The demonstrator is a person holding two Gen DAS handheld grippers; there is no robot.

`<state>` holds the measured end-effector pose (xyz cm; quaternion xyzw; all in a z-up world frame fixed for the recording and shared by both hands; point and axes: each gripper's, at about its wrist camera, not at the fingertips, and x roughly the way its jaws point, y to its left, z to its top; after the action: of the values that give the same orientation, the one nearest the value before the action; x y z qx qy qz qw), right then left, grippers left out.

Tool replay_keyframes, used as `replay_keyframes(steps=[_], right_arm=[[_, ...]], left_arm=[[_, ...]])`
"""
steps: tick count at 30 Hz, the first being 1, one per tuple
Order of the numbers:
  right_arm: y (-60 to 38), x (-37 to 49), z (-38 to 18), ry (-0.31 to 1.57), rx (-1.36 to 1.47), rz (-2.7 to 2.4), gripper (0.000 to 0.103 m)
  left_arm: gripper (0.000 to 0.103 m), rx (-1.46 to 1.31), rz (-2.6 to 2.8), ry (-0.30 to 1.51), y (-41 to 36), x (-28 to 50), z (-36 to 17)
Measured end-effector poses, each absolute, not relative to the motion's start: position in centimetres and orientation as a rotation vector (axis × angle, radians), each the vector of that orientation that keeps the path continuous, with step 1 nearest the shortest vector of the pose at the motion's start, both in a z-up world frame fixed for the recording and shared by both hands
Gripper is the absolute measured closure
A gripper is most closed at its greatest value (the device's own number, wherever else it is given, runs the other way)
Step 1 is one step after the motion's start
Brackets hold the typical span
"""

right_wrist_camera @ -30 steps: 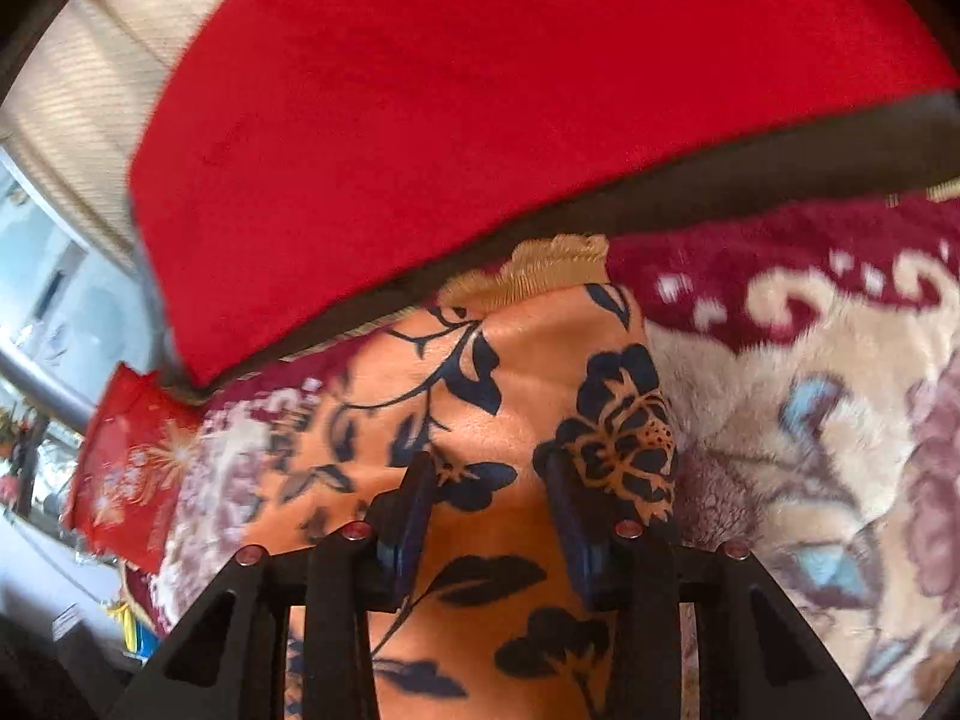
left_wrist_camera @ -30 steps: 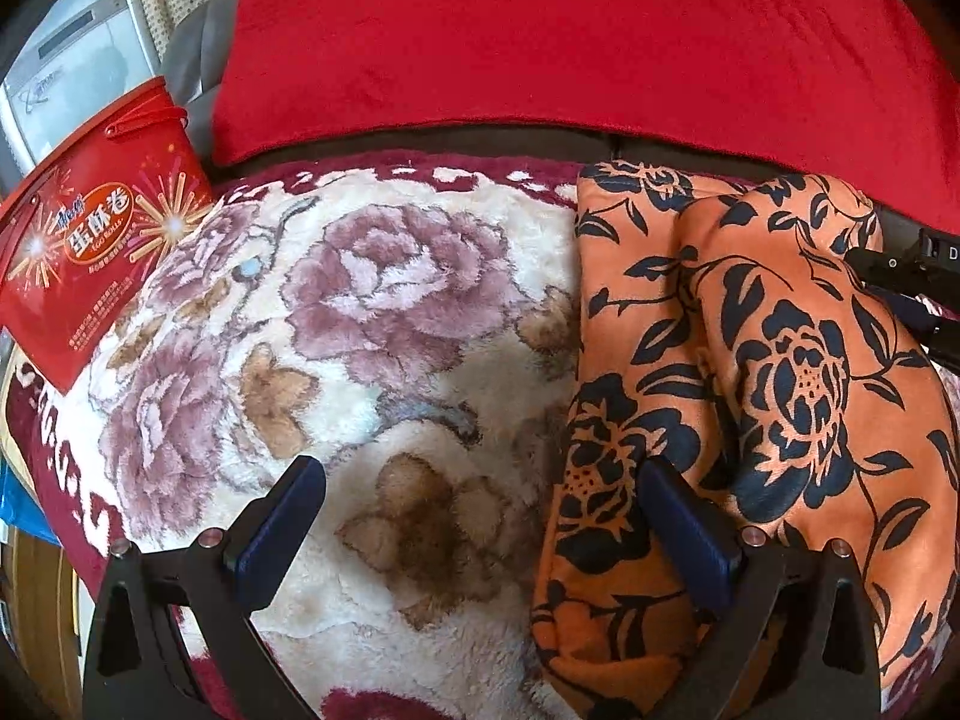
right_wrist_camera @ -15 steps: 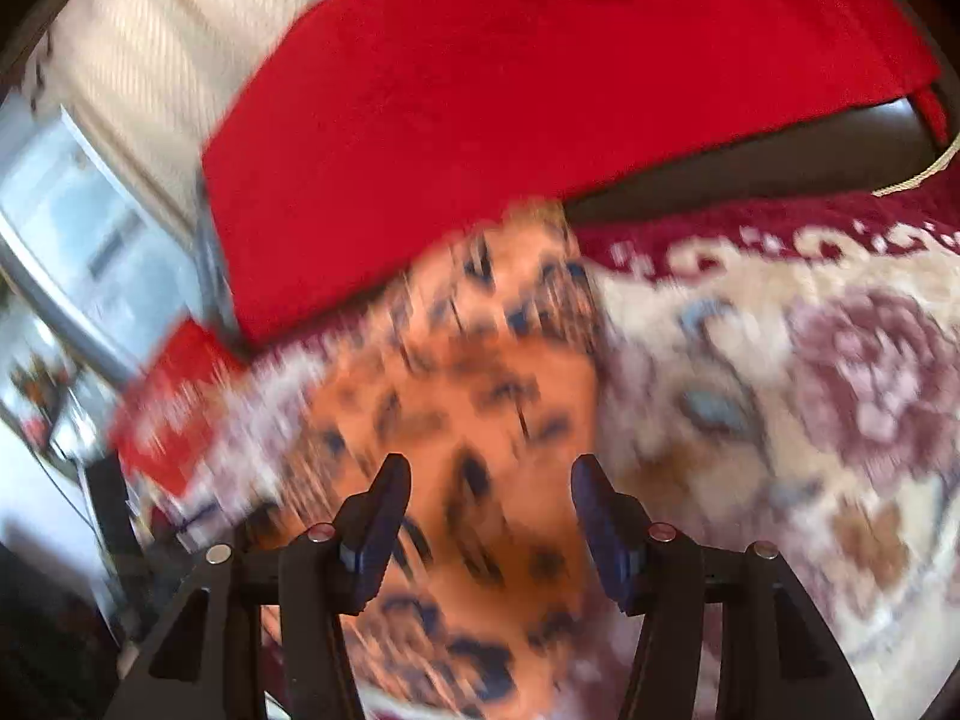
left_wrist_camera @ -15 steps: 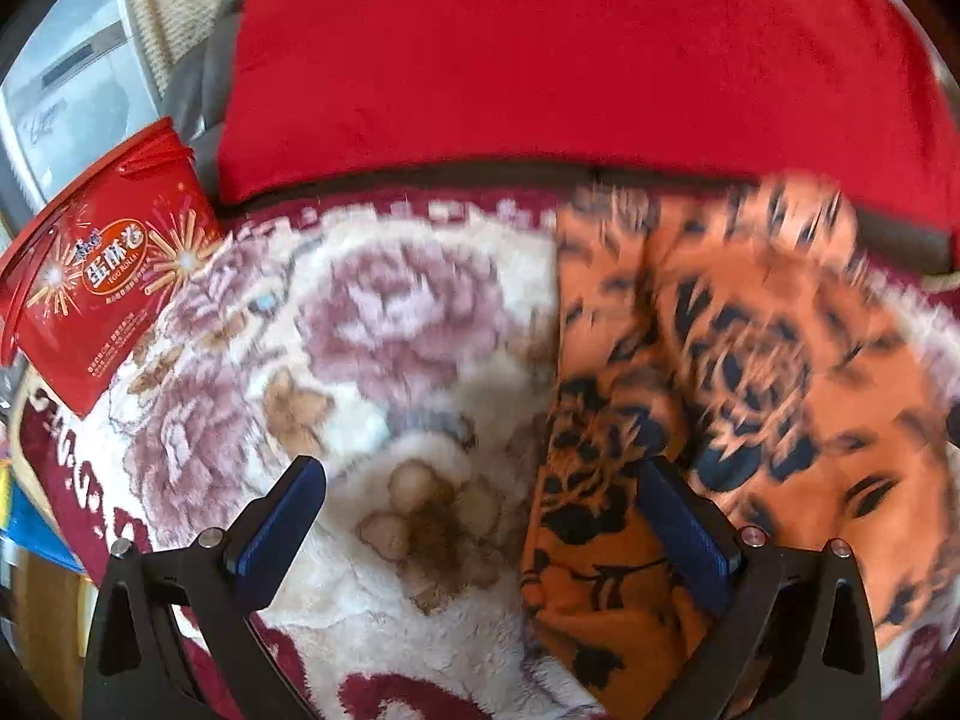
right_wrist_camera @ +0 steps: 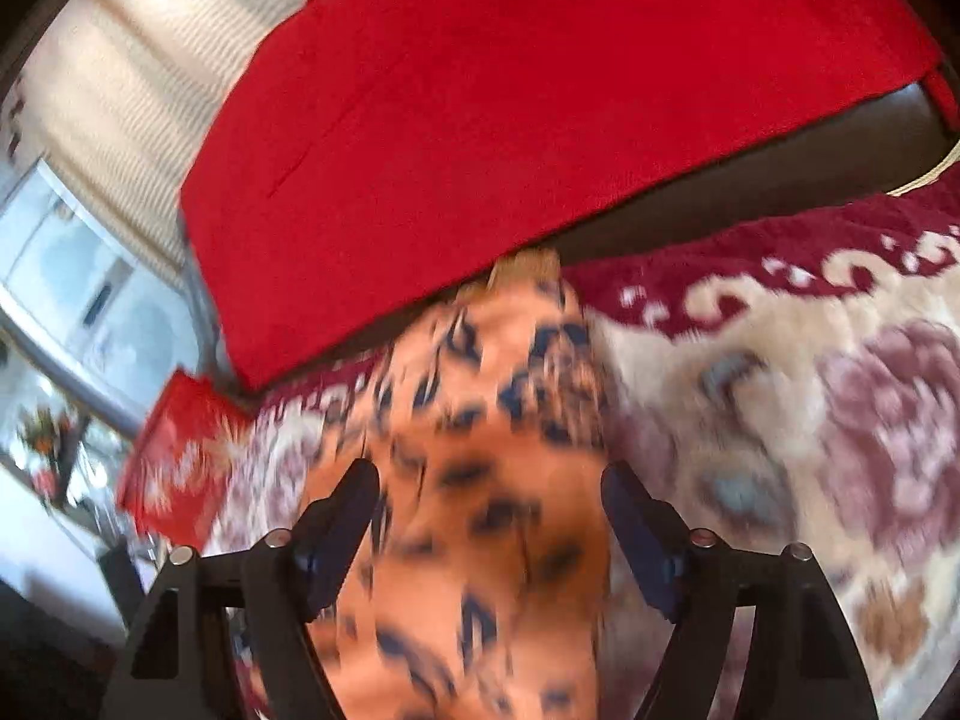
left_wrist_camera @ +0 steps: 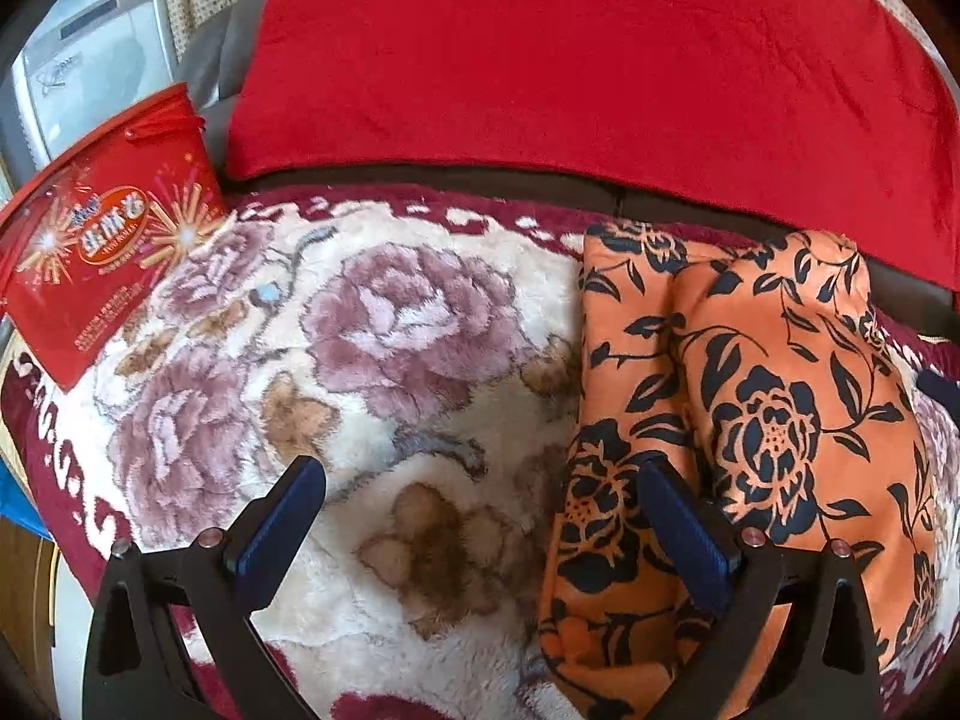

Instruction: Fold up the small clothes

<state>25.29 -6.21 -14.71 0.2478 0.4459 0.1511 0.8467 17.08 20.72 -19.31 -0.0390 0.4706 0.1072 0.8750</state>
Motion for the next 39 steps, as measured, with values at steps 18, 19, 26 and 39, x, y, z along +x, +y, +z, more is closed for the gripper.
replay_keyframes(steps=[18,19,26,39], right_arm=[[-8.2,31.1,-17.5,1.021,0.741,0.234,0.067],[-8.3,30.0,-16.7,1.006,0.693,0.238,0.067],[-7.6,21.6,-13.6,0.974,0.454,0.326,0.067],[-4.8,12.2,-13.2,0.854,0.231,0.424,0.066]], left_arm=[[0.0,-0.039,0.234,1.011,21.3,17.8,-20.1],[0.0,-0.05,0.234,1.0,21.6,17.8,-19.8],[0.0,0.002,0.259,1.048,21.4,18.1,-21.2],[0.0,-0.025,0.251,0.935,20.9,14.5,-17.9]])
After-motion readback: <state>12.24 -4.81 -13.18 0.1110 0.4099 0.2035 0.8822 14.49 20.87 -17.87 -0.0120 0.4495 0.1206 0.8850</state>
